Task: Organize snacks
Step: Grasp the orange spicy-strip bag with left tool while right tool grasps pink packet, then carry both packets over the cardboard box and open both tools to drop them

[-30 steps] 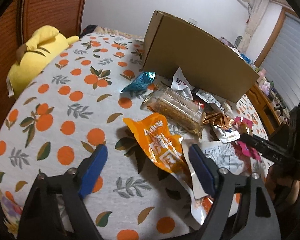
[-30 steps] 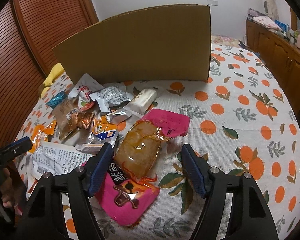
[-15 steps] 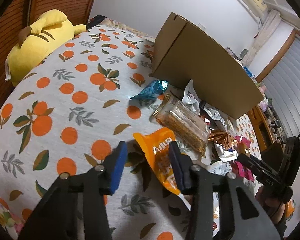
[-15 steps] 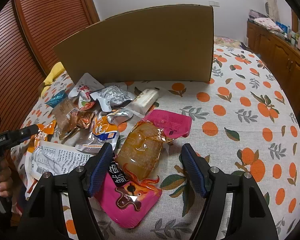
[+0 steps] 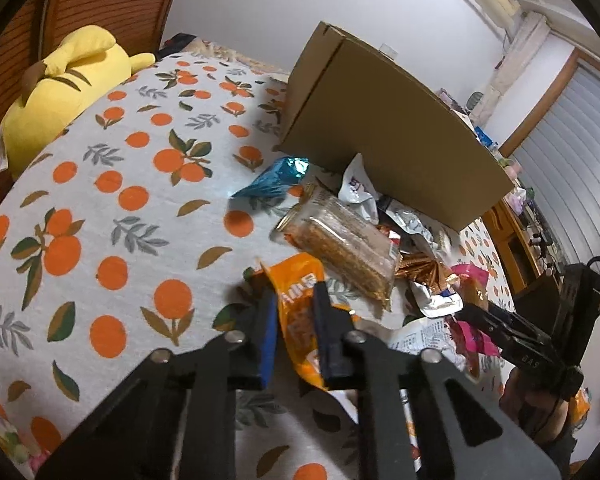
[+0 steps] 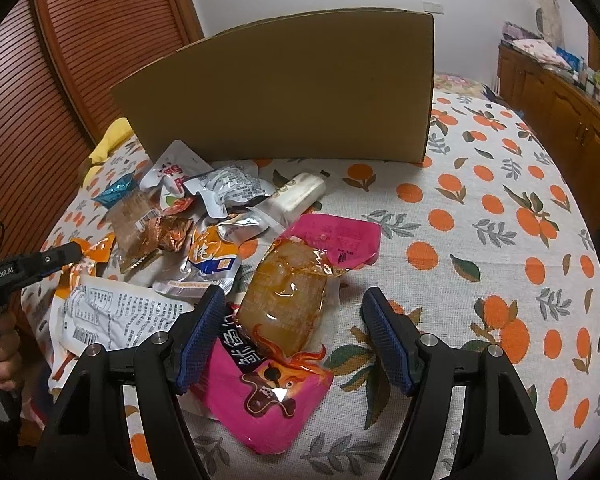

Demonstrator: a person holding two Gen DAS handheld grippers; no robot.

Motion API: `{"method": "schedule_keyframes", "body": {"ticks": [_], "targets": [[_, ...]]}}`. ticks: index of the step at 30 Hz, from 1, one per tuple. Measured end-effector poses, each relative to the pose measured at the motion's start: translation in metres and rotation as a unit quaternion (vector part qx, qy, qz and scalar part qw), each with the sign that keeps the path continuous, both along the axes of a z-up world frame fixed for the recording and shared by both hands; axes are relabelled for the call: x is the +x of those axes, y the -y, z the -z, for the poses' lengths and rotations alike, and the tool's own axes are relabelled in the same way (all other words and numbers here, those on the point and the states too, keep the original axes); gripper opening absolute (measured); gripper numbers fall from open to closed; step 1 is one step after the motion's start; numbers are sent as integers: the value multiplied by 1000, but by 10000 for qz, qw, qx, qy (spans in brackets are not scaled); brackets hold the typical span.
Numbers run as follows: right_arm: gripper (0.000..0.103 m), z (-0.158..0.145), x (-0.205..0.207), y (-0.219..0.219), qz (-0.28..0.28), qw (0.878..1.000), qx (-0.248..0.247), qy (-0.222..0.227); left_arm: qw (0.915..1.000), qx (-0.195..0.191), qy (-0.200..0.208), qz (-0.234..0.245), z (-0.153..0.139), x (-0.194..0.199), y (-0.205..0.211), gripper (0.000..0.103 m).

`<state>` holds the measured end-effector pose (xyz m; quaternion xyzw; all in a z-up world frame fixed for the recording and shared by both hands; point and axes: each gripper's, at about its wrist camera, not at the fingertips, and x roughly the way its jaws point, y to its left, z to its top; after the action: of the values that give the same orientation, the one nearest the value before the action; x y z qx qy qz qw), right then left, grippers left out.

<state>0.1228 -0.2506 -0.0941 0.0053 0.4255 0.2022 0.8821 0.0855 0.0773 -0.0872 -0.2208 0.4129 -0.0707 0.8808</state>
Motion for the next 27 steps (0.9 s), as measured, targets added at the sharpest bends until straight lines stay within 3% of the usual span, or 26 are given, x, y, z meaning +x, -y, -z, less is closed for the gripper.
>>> {"method": "schedule_keyframes", "body": {"ticks": [4,6,7,9,11,16,27], "targets": [[74,0,1,0,-33,10000,-27,-11,9999,61,61,73,-3,0,1,10],[74,0,1,-1,-54,10000,-54,-4,9998,83,158,76,-8,-1,0,0],[72,0,1,-1,-66,10000,-71,-4,9997,83,195,108,-11,0,0,0],[66,0,2,-1,-78,9999,-65,-5,9994,160,287,136,-19,1,0,0],[50,-1,3,-1,-85,9999,-48,-26,9990,240,361,146,-25,2,0,0],[44,-1,6,6,-38,10000,36,-41,9980,332,512,167,-37,4,-3,0],[41,-17,7,20,85,9997,185,160,9911,600,1091,471,-82,-4,11,0]]}}
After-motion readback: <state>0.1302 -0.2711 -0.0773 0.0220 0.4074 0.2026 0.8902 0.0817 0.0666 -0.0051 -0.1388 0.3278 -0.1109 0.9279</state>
